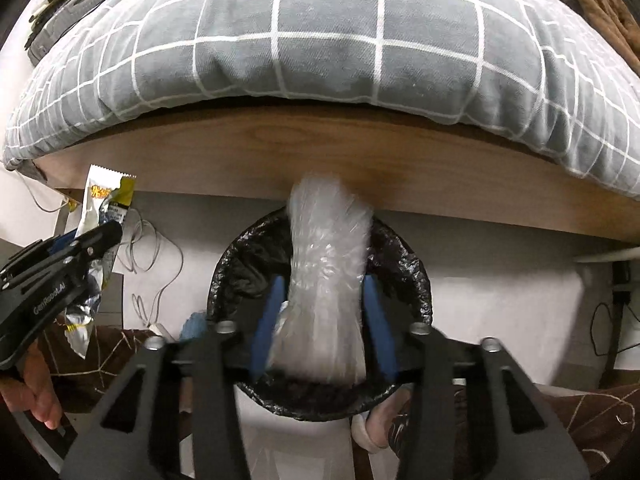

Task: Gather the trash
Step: 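Open the right tool over the bin while the left tool drops the yellow packet in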

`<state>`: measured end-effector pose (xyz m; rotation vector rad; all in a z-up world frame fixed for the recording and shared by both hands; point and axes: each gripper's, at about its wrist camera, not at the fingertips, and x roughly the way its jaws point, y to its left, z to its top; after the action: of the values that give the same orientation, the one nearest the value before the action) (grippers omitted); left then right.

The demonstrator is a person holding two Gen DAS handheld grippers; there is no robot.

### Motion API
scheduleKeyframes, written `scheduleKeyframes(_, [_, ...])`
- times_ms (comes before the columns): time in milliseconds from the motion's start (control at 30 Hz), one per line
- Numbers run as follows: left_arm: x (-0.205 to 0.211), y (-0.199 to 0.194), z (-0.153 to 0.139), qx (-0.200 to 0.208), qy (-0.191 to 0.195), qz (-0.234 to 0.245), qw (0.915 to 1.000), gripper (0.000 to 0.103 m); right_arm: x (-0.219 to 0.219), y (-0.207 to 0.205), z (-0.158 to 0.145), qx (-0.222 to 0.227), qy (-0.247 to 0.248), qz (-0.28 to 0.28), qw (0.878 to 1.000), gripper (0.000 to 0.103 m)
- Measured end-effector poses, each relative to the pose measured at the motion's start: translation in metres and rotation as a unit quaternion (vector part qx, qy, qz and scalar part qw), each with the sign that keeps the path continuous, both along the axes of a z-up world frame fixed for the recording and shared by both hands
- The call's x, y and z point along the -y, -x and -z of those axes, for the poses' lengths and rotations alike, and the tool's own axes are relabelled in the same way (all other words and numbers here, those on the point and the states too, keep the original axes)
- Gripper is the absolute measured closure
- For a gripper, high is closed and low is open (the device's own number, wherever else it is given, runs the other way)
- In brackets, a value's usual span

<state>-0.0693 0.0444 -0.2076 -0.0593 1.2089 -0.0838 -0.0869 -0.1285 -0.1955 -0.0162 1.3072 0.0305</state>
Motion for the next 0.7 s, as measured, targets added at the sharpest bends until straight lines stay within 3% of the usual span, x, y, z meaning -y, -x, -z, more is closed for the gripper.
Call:
scheduleKeyframes(67, [0.004,-0.002,0.002,-0.001,0.000,0.003,1.0000,0.078,0.005,0.000,0.000,0.003,0.003,0.008,1.000,0.036])
scheduleKeyframes(167, [0.014,-0.006,0.007,-0.004,0.000,0.013,0.9999,0.078,0.015,0.002,-0.001,0.010,0.017,0.029,0.999,0.021])
scheduleKeyframes(433, [0.064,-0.009,0.013,-0.011,0.001,0.055,0.9984,0.078,0.059,0.015,-0.007,0.027,0.040,0.070,0.996,0.010])
scheduleKeyframes(700, [0.118,-0.008,0.016,-0.016,-0.001,0.103,0.9946,0.078,0.109,0.028,-0.014,0.037,0.050,0.127,0.990,0.009])
